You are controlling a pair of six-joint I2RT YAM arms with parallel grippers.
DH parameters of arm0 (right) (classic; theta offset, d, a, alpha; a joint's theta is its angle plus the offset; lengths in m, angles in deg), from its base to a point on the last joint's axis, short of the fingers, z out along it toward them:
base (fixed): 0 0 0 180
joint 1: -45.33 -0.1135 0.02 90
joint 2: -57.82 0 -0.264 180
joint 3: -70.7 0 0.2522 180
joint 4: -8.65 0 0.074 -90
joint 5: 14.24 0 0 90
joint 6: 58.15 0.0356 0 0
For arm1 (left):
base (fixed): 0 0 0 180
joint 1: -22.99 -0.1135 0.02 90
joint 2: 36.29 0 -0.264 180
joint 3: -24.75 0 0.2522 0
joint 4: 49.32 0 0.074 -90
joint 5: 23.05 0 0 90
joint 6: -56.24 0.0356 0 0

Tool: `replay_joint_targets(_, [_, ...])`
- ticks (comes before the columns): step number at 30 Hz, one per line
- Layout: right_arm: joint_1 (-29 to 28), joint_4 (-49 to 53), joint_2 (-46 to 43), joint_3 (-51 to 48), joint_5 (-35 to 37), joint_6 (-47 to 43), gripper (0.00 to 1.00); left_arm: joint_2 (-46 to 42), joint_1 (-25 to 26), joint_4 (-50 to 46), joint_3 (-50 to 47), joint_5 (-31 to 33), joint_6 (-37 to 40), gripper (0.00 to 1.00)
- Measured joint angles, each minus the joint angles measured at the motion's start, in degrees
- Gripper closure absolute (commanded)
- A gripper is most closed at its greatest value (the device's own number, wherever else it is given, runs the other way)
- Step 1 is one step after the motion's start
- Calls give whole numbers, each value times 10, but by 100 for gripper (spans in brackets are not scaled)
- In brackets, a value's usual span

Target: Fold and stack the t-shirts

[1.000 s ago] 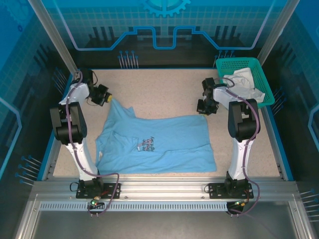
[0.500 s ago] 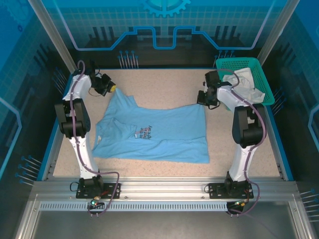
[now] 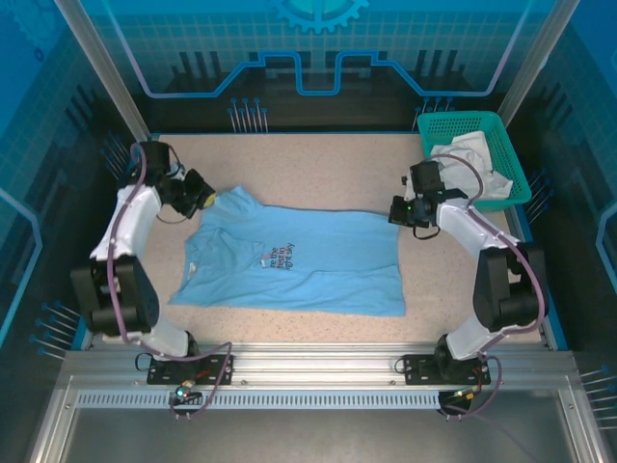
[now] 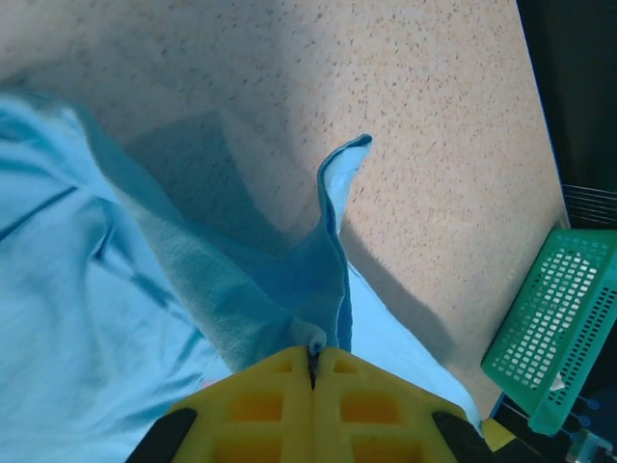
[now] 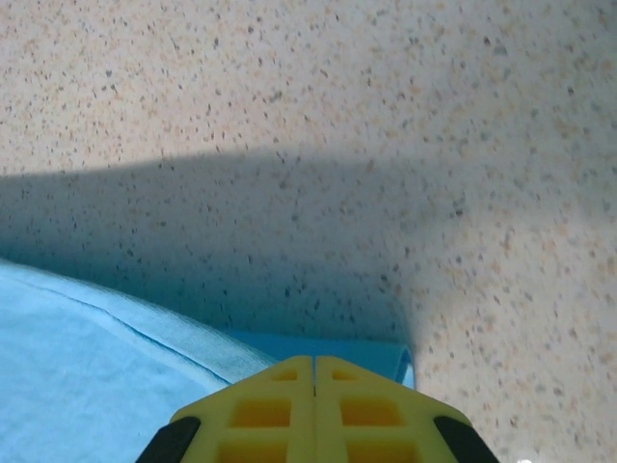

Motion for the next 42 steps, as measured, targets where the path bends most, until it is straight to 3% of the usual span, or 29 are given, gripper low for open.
replay_joint_targets(13, [1,-24,-99,-159,22,49,95,-246,-91,8,-273,55,-11,100])
replay_joint_targets(16, [1,-25,-108,-162,22,52,93,-283,-97,8,-305,55,-21,78])
replay_joint_targets(19, [2,-27,-108,-164,21,57,85,-294,-99,8,-331,55,-33,78])
replay_joint_targets(21, [4,-29,-113,-173,19,62,75,-309,-105,7,-354,56,-39,56])
replay_joint_targets(23, [10,-29,-130,-189,19,75,57,-331,-119,-2,-367,62,-45,54])
replay_joint_targets(26, [30,-28,-176,-223,10,97,52,-357,-148,-3,-367,67,-50,47])
replay_joint_targets(29, [45,-24,-224,-242,3,123,53,-336,-155,2,-349,62,-48,38])
replay_joint_targets(33, [41,-31,-233,-227,-24,138,58,-225,-129,12,-279,45,-24,24])
replay_joint_targets(37, [3,-14,-132,-134,-38,120,63,-122,-31,9,-193,52,11,19])
replay_joint_targets(42, [-41,3,20,-2,-63,88,75,-33,49,6,-119,69,11,21])
